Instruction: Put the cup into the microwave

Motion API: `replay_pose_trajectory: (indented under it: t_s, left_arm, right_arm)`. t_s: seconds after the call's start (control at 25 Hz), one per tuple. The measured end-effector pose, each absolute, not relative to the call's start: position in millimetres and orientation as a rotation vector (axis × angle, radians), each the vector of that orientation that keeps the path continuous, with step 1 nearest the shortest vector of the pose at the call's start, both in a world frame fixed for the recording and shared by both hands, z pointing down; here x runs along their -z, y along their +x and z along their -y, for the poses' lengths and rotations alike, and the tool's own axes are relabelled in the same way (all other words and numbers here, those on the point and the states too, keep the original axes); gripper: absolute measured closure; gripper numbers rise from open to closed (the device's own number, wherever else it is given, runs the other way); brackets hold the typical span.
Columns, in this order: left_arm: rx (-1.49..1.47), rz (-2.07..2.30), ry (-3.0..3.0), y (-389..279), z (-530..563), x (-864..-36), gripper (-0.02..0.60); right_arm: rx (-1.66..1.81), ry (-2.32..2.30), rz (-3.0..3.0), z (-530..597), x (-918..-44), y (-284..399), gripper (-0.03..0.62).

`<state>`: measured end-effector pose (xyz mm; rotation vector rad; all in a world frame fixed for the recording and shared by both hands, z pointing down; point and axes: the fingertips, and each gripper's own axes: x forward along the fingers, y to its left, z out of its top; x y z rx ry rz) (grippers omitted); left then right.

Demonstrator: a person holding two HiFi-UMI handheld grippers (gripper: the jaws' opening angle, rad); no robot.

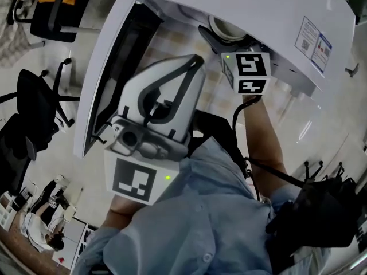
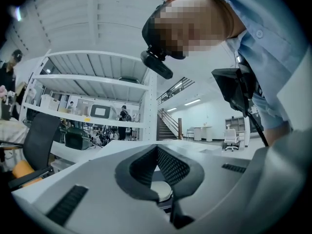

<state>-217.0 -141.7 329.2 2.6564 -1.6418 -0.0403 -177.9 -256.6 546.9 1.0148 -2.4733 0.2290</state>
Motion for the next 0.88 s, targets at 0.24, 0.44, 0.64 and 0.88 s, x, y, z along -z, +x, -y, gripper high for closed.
replay_pose_trajectory:
  t_s: [0.24,0.44,0.64,0.88]
  left_arm:
    - [-0.009,1.704,2.639,-221,146,-332,0.577]
    - [-0.033,1.71,2.616,-223,151,-334,0.575]
    - [-0.019,1.698,2.653,-218,158,-327,0.577]
    - [-0.023,1.663,2.67,-207,149,-321,0.577]
  right_arm:
    - [-0.257,0.986,2.494,251,-552,-180,0.059]
    - [-0.269,0.979,2.494,244,-547,-180,0.059]
    - [-0.321,1.002,2.501,223,-534,-170,0.059]
    - [-0.478,1.071,2.479,176,-529,-148,0.06]
